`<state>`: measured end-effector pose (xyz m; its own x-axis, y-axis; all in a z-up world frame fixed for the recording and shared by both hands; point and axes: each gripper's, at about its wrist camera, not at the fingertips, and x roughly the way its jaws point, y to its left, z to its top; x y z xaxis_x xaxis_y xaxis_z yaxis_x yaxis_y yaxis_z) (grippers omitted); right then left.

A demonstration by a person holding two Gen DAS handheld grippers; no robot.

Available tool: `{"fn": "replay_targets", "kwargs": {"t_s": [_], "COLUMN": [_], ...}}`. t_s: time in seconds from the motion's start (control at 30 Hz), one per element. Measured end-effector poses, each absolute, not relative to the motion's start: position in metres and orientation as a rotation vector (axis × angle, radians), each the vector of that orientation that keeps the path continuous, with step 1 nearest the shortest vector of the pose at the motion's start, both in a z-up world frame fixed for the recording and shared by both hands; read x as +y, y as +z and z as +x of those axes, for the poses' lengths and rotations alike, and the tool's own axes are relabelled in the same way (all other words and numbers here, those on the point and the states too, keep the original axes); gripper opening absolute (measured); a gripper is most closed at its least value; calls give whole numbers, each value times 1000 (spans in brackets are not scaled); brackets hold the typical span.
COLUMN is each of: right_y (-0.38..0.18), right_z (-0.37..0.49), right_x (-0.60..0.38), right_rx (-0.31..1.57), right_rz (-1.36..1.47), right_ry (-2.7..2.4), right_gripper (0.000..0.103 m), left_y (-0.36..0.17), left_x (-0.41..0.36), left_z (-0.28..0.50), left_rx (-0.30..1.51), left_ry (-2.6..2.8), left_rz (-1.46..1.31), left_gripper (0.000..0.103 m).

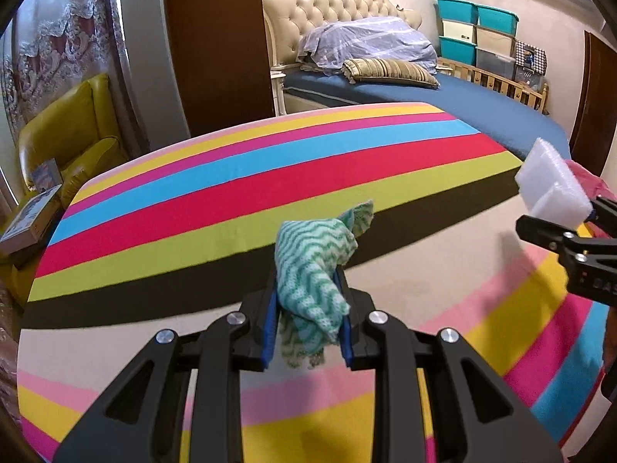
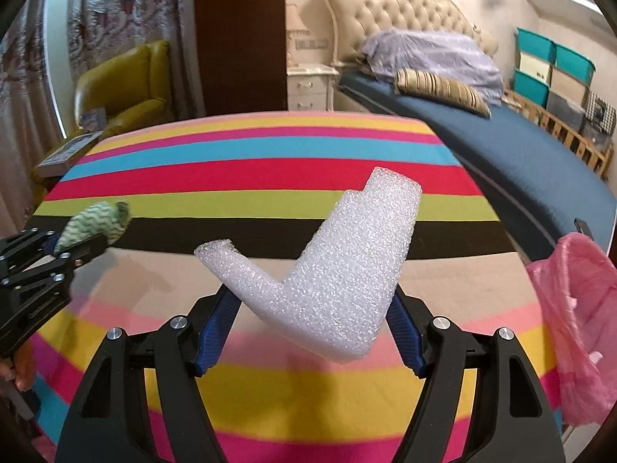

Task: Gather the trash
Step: 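Carry the foam piece and cloth over the pink bin and open both grippers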

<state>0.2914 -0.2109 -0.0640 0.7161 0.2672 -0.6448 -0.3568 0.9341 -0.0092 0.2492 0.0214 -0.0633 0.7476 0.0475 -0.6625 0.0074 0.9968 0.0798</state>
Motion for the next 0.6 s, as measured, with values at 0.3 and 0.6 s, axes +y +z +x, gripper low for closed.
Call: {"fn": "replay_targets", "kwargs": {"t_s": [0.3, 0.6], "right_y": [-49, -44], "right_z": [237, 201], "right_x": [-235, -267], "right_rx": [617, 588], "right_rz": [-154, -155], "right_ry": [344, 370], "right_gripper": [69, 69], "left_y": [-52, -42], "left_x": [-3, -20], "left_z": [209, 185], "left_rx": [683, 669], "left_ry": [-14, -40], "left_rz": [121, 141], "left_gripper": [25, 26]}}
